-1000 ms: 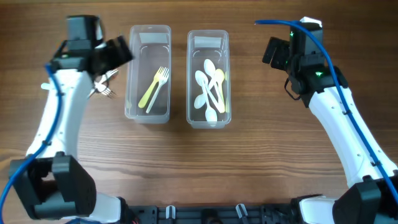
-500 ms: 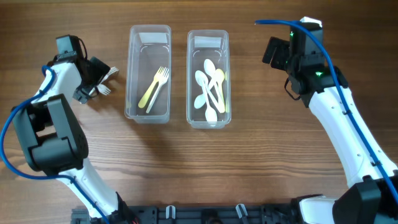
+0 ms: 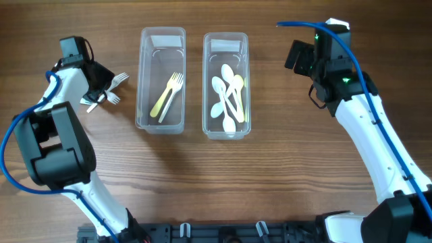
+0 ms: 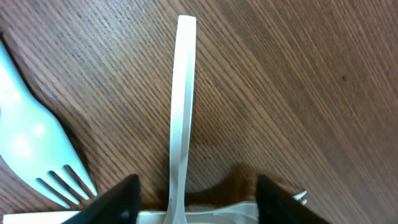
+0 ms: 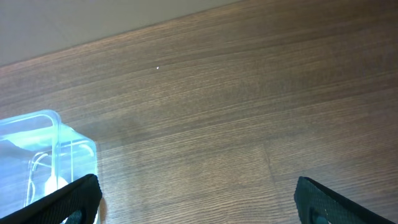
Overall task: Pack container
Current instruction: 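Grasp another white fork with the left gripper and carry it over, then release the white fork into the left container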
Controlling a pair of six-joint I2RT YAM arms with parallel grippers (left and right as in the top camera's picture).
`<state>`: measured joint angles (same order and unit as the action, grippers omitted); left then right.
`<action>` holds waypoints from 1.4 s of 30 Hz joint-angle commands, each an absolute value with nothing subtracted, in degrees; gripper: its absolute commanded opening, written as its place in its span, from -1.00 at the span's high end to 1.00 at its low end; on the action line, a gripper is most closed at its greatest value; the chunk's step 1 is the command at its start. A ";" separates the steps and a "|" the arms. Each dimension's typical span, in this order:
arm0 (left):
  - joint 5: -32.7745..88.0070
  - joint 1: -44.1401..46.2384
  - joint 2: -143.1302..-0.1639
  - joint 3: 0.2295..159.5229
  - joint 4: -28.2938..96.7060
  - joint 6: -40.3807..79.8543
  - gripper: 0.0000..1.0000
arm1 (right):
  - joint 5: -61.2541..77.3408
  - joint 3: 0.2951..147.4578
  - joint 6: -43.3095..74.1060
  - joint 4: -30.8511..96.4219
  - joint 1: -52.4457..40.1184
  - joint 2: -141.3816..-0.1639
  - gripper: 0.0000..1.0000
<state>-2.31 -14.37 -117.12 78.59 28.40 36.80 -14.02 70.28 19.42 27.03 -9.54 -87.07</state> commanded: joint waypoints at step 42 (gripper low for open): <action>4.67 6.55 -97.71 82.46 41.89 9.15 0.92 | -15.03 70.61 19.51 27.00 -9.34 -87.13 -1.00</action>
